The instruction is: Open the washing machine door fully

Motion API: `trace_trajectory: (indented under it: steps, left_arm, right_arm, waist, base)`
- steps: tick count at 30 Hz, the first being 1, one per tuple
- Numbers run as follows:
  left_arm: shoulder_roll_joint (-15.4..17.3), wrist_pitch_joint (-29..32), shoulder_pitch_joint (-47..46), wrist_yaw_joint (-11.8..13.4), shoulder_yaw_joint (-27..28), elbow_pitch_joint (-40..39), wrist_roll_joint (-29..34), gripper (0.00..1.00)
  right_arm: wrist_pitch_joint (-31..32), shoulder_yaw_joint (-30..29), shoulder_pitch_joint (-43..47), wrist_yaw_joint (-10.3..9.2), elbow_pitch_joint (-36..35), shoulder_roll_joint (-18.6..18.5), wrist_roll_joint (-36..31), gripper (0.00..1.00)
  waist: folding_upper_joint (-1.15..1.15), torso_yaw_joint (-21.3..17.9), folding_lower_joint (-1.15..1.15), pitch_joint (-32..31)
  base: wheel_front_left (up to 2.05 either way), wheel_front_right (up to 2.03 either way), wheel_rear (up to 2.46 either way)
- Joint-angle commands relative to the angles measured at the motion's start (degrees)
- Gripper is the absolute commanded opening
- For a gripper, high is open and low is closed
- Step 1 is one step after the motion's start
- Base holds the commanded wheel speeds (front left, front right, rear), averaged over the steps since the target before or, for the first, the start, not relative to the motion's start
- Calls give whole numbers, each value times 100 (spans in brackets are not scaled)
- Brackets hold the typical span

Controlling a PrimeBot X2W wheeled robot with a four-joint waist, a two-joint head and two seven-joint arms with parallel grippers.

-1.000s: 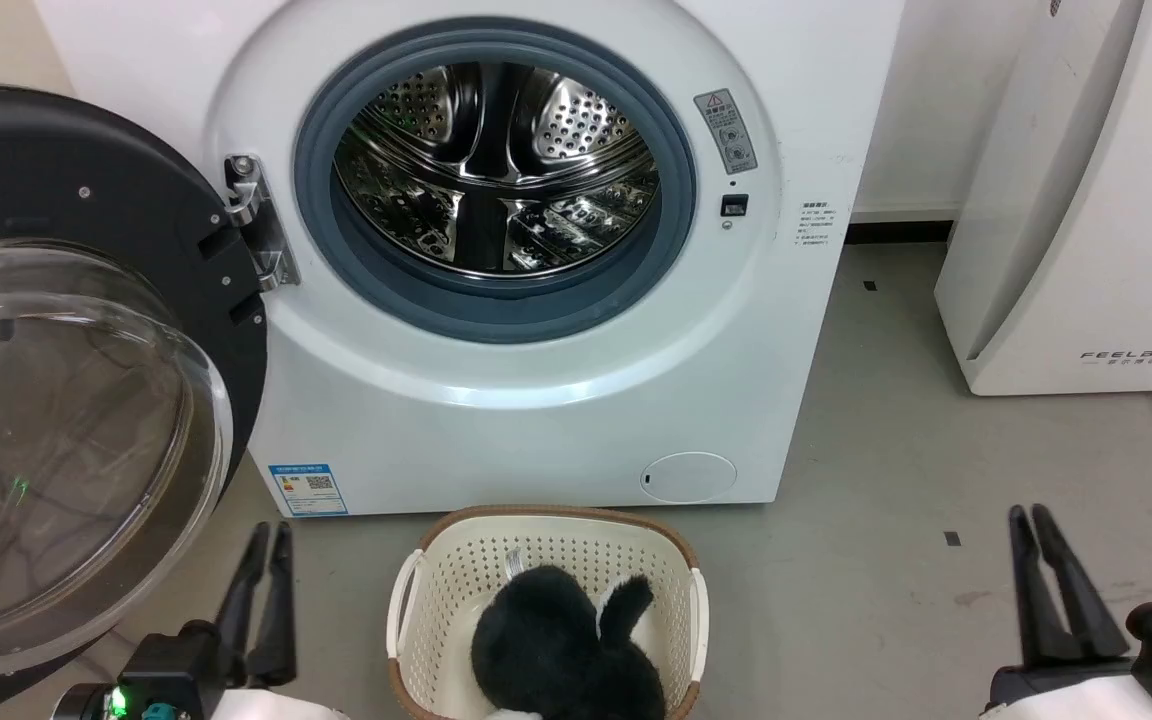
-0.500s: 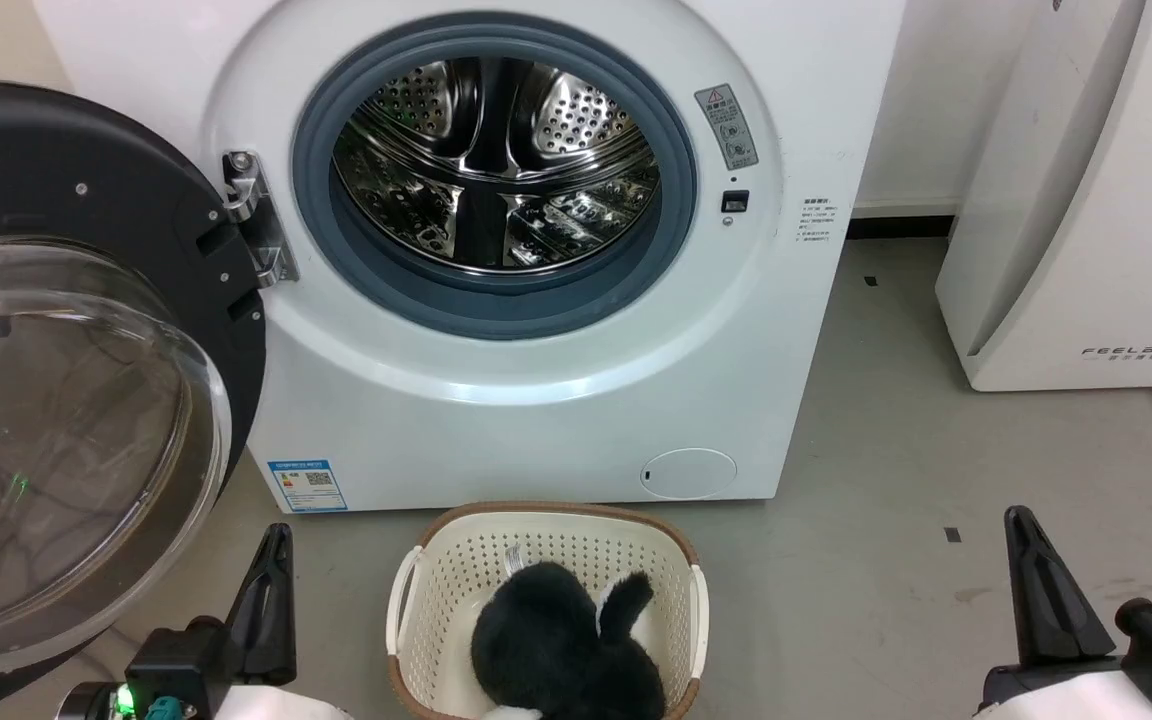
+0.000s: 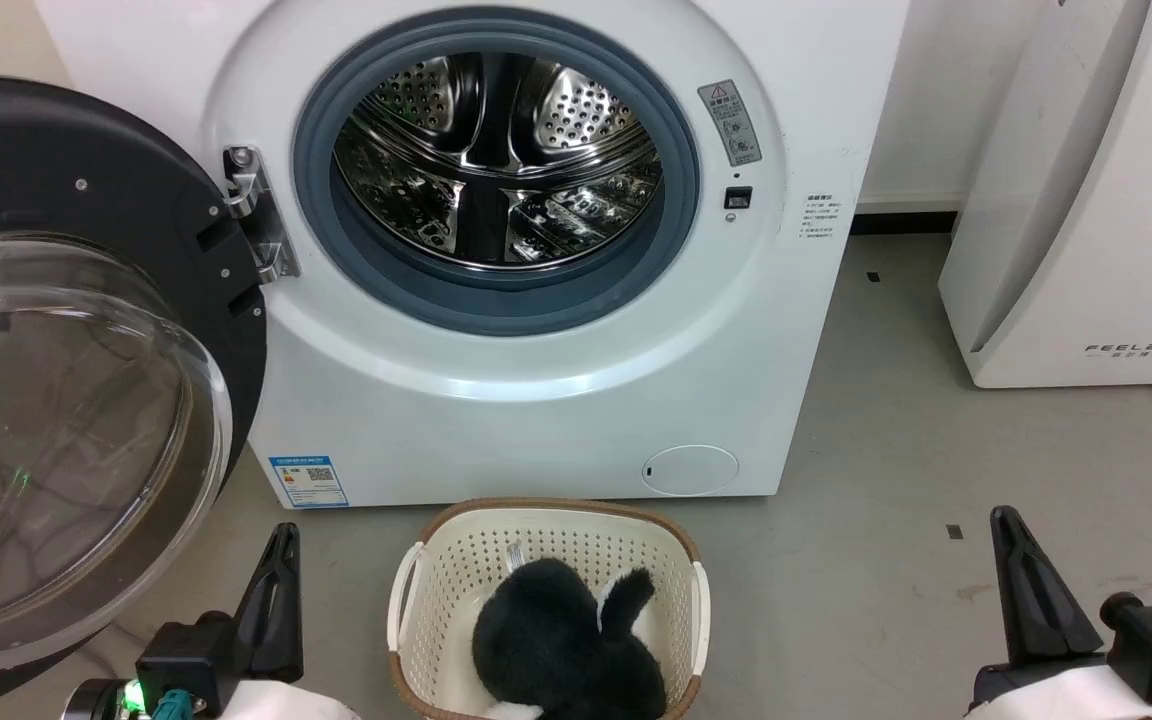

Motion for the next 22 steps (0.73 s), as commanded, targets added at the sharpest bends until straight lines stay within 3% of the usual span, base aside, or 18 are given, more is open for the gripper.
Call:
trace_trajectory:
  steps: [1, 22]
  left_arm:
    - [1, 50, -76, 30, -15, -41, 39, 0]
    - [-5, 284, -134, 97, -87, -105, 97, 0]
  right_arm:
    - [52, 22, -53, 1, -48, 3, -62, 0]
    - [287, 129, -106, 1, -101, 5, -133, 0]
  waist:
    - [0, 3, 0, 5]
    - [0, 39, 0, 55]
  base:
    - [0, 0, 0]
    - [0, 0, 0]
